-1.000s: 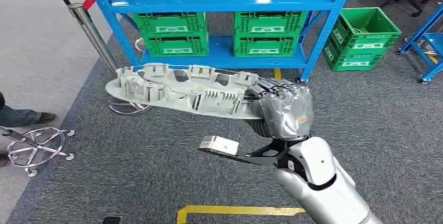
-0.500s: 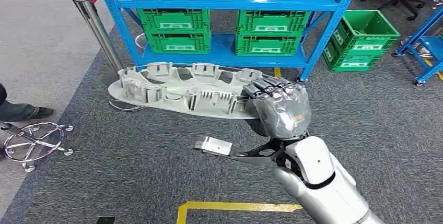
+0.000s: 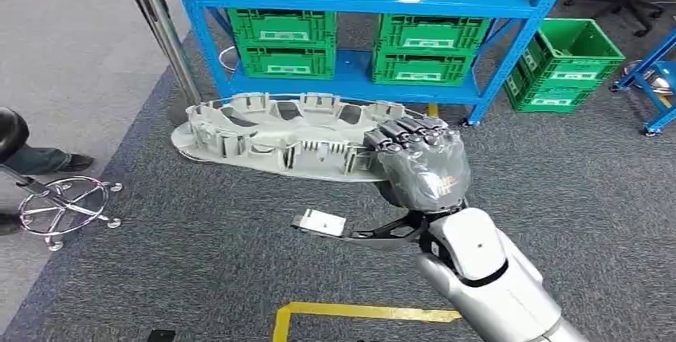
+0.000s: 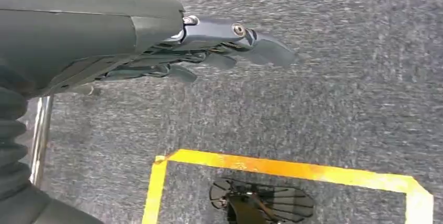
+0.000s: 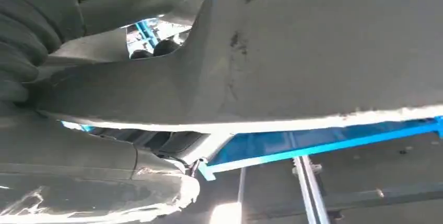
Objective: Take the parts from the cabinet and place them on the table.
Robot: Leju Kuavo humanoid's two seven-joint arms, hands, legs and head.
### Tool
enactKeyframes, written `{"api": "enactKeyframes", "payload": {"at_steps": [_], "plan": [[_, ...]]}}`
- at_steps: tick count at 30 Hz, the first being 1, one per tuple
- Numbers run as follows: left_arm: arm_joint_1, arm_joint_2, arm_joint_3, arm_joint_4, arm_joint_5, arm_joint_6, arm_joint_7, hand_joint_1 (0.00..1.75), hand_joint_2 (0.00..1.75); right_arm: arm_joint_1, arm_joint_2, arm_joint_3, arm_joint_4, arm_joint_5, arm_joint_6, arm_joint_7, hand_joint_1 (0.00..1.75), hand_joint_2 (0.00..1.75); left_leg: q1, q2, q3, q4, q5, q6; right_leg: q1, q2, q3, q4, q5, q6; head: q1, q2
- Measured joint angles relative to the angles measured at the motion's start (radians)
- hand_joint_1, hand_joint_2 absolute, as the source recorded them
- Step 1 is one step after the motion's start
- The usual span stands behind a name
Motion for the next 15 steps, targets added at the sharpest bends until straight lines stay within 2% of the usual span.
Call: {"api": "enactKeyframes", "payload": {"at_steps": [1, 2, 3, 4, 5, 8, 9, 10, 11, 12, 13, 14, 15], "plan": [[0.0, 0.0, 0.0, 0.0, 0.0, -0.001, 0.0, 0.0, 1.75, 0.0, 0.0, 0.002, 0.003, 0.005, 0.0, 0.002, 1.75, 1.75, 0.0, -0.01, -0.001, 0.0, 0.002, -0.003, 0.0, 0.002, 0.033, -0.053, 0.031, -0.003, 0.0, 0.0], [0.0, 0.0, 0.0, 0.0, 0.0, -0.002, 0.002, 0.0, 1.75, 0.0, 0.0, 0.004, 0.006, 0.011, 0.0, 0.003, 1.75, 1.75, 0.0, -0.022, -0.001, 0.0, 0.004, -0.006, 0.0, 0.008, 0.084, -0.139, 0.071, -0.009, 0.0, 0.0], [-0.002, 0.0, 0.0, 0.0, 0.0, -0.004, 0.002, 0.0, 1.75, -0.001, 0.0, 0.006, 0.007, 0.015, 0.0, 0.005, 1.75, 1.75, 0.0, -0.034, -0.001, 0.001, 0.006, -0.01, 0.0, 0.032, 0.142, -0.239, 0.109, -0.014, 0.0, 0.0], [-0.003, -0.002, 0.0, 0.0, 0.0, -0.005, 0.002, 0.0, 1.75, -0.002, 0.0, 0.007, 0.009, 0.016, 0.0, 0.005, 1.75, 1.75, 0.002, -0.04, -0.006, 0.001, 0.009, -0.015, -0.006, 0.094, 0.172, -0.291, 0.094, -0.024, -0.002, 0.0], [-0.007, 0.0, 0.0, 0.0, 0.0, -0.006, 0.003, 0.0, 1.75, -0.003, 0.0, 0.01, 0.01, 0.017, -0.003, 0.005, 1.75, 1.75, 0.002, -0.051, -0.015, 0.006, 0.014, -0.022, -0.006, 0.097, 0.18, -0.307, 0.099, -0.021, -0.002, 0.0], [-0.002, 0.0, 0.0, 0.0, 0.0, -0.008, 0.006, 0.0, 1.75, -0.008, 0.002, 0.013, 0.015, 0.02, -0.004, 0.01, 1.75, 1.75, 0.012, -0.084, -0.026, 0.0, 0.028, -0.045, 0.003, 0.066, 0.176, -0.301, 0.103, -0.029, -0.001, 0.0], [-0.003, 0.009, 0.0, 0.002, 0.0, -0.008, 0.006, 0.0, 1.75, -0.009, 0.004, 0.014, 0.016, 0.021, -0.003, 0.011, 1.75, 1.75, 0.012, -0.085, -0.03, 0.005, 0.023, -0.049, -0.008, 0.048, 0.18, -0.313, 0.112, -0.039, -0.001, 0.0], [-0.002, 0.003, 0.0, 0.002, 0.0, -0.008, 0.006, 0.0, 1.75, -0.009, 0.006, 0.015, 0.016, 0.022, -0.004, 0.011, 1.75, 1.75, 0.005, -0.035, -0.042, 0.03, -0.003, -0.055, -0.007, 0.034, 0.18, -0.315, 0.114, -0.048, -0.009, 0.0], [-0.003, 0.004, 0.0, 0.002, 0.0, -0.009, 0.007, 0.0, 1.75, -0.012, 0.007, 0.015, 0.016, 0.022, -0.004, 0.011, 1.75, 1.75, 0.008, -0.007, -0.063, 0.078, -0.037, -0.06, -0.006, 0.023, 0.179, -0.315, 0.115, -0.05, -0.017, 0.0], [-0.004, 0.004, 0.0, 0.002, 0.0, -0.01, 0.008, 0.0, 1.75, -0.012, 0.007, 0.015, 0.016, 0.022, -0.004, 0.013, 1.75, 1.75, 0.011, 0.013, -0.1, 0.163, -0.081, -0.066, -0.005, 0.005, 0.178, -0.315, 0.115, -0.051, -0.016, 0.0], [-0.005, 0.004, 0.0, 0.002, 0.0, -0.011, 0.008, 0.0, 1.75, -0.013, 0.007, 0.015, 0.017, 0.021, -0.004, 0.013, 1.75, 1.75, 0.014, 0.021, -0.135, 0.245, -0.116, -0.071, -0.004, -0.01, 0.176, -0.314, 0.114, -0.052, -0.016, 0.0], [-0.004, 0.004, 0.0, 0.002, 0.0, -0.011, 0.008, 0.0, 1.75, -0.013, 0.007, 0.015, 0.018, 0.021, -0.004, 0.013, 1.75, 1.75, 0.016, 0.026, -0.156, 0.301, -0.134, -0.076, -0.004, -0.025, 0.175, -0.314, 0.114, -0.051, -0.018, 0.0], [-0.003, 0.004, 0.0, 0.002, 0.0, -0.011, 0.008, 0.0, 1.75, -0.012, 0.007, 0.016, 0.02, 0.021, -0.004, 0.013, 1.75, 1.75, 0.019, 0.028, -0.152, 0.303, -0.124, -0.079, -0.004, -0.039, 0.175, -0.314, 0.114, -0.051, -0.017, 0.0]]}}
